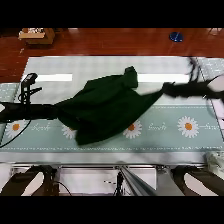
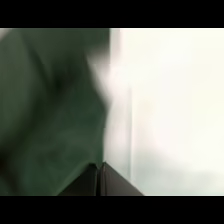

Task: Fold the shirts.

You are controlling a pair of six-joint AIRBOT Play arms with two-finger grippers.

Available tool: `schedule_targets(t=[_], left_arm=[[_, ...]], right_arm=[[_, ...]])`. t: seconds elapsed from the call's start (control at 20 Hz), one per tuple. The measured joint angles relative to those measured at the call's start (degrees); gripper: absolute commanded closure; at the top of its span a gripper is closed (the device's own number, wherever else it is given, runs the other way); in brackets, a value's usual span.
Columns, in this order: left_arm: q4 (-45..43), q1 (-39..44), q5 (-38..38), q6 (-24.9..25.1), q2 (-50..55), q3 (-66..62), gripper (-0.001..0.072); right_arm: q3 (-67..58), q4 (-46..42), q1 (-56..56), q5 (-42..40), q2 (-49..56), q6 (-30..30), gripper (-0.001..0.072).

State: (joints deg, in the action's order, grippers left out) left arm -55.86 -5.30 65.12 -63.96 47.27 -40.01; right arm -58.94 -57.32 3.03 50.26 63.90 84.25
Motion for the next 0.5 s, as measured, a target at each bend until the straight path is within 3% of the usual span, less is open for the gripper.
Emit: schedule_targets(t=[0.4,0.45,0.5], left_arm=[[2.8,7.0,4.3,0.2,0.1,-1.6,0.0679],[2.8,8.1,4.5,0.3,0.2,-1.5,0.0679],[3.0,9.1,5.0,0.3,0.3,-1.4,0.0679]], right_arm=[[-21.5,-1.4,7.0,-5.9,11.9,3.8,0.0680],[-22.5,-1.5,7.6,-5.6,13.5,4.2,0.0568],[-23.2,-1.5,8.0,-5.0,14.8,4.5,0.0393]])
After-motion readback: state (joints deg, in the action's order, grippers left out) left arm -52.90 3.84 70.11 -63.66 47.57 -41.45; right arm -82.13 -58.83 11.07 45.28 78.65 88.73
